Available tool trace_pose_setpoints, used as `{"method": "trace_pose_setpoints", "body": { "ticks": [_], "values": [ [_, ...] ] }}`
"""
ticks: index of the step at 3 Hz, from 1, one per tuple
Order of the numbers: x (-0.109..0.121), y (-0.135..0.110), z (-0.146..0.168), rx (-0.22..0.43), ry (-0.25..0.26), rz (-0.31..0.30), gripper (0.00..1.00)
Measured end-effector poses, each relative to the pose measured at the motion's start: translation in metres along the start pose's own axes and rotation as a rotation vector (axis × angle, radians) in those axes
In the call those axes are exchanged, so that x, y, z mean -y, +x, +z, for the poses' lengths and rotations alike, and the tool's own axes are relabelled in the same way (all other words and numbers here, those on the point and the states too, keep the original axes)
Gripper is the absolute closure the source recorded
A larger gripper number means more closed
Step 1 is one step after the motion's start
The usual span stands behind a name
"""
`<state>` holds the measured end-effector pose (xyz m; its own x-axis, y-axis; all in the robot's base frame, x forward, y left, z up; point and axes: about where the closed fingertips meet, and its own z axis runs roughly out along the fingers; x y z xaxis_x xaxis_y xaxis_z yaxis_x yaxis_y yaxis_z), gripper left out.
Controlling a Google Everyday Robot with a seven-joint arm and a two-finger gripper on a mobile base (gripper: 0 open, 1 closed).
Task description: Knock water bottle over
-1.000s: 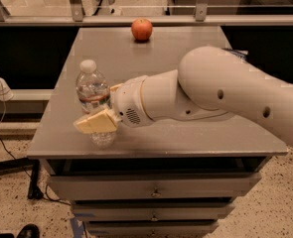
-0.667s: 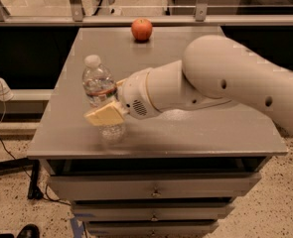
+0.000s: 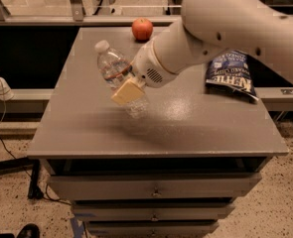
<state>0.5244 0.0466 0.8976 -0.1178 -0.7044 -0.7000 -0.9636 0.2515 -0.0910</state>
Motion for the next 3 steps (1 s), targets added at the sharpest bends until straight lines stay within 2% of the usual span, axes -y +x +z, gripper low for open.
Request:
{"method": "trace_pose_setpoints", "body": {
  "ticks": [1, 2, 3],
  "values": [
    [0.0077, 0.0220, 0.0120, -0.190, -0.025, -0.105, 1.00],
    [0.0102, 0.0254, 0.0139, -0.241, -0.029, -0.131, 0.82],
    [0.0104, 0.0238, 0.0123, -0.242, -0.029, -0.131, 0.58]
  ]
}}
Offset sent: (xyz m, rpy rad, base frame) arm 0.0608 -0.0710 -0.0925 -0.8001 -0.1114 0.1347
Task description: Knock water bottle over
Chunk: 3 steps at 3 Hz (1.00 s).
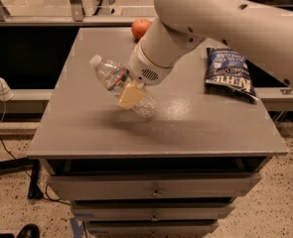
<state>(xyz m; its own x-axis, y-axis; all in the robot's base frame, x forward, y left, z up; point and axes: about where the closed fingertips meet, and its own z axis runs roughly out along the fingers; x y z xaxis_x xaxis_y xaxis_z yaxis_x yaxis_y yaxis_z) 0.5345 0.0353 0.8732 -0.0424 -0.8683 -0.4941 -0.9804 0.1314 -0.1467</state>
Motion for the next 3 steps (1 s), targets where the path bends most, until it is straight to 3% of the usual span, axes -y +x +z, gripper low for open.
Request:
{"method": "trace_pose_setpoints", "body": {
  "ticks": [2, 3],
  "values": [
    [0.000, 0.000, 0.000, -0.003, 0.001, -0.002, 0.12],
    [0.005, 0.008, 0.011, -0.074, 0.013, -0.044, 0.00]
  ]
}}
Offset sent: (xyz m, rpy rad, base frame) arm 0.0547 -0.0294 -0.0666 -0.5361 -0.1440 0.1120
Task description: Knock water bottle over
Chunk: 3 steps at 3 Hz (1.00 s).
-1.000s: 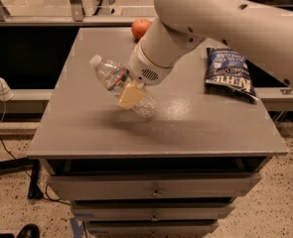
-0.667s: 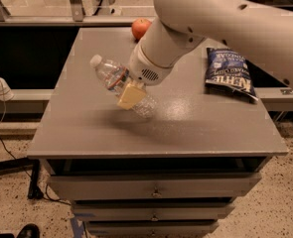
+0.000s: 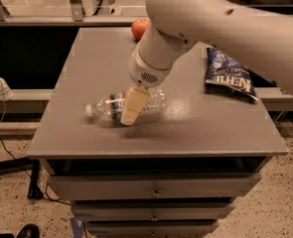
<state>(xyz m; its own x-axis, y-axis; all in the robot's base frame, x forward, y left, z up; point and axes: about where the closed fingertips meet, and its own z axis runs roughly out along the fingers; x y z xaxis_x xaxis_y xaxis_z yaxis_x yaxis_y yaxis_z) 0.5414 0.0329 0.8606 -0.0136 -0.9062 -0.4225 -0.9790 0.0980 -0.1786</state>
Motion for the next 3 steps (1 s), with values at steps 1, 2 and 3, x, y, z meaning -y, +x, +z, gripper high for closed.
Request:
{"method": "trace_pose_setpoints", "body": {
  "ticks": [1, 2, 3],
  "values": [
    [0.005, 0.011, 0.026, -0.153, 0.013, -0.099, 0.00],
    [0.012, 0.025, 0.038, -0.262, 0.032, -0.161, 0.00],
    [0.025, 0.047, 0.019, -0.291, 0.050, -0.142, 0.00]
  ]
}}
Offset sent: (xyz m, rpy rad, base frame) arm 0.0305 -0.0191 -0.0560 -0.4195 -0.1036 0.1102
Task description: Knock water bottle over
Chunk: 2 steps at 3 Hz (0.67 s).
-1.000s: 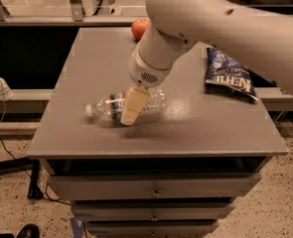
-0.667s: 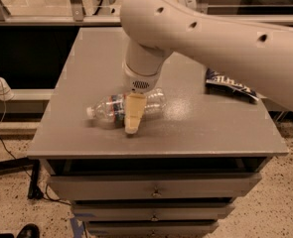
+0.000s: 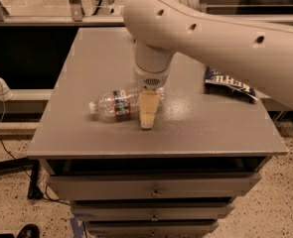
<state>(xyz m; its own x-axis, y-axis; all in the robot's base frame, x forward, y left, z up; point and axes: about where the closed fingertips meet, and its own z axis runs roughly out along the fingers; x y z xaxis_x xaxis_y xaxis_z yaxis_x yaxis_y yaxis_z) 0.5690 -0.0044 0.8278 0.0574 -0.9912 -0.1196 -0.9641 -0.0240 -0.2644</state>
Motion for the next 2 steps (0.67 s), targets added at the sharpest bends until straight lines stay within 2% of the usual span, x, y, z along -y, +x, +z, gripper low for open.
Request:
{"method": "trace_pose_setpoints", "body": {
  "ticks": [1, 2],
  "values": [
    [0.010, 0.047, -0.025, 0.038, -0.024, 0.081, 0.00],
    [0.007, 0.097, -0.053, 0.148, -0.069, 0.205, 0.00]
  ]
}}
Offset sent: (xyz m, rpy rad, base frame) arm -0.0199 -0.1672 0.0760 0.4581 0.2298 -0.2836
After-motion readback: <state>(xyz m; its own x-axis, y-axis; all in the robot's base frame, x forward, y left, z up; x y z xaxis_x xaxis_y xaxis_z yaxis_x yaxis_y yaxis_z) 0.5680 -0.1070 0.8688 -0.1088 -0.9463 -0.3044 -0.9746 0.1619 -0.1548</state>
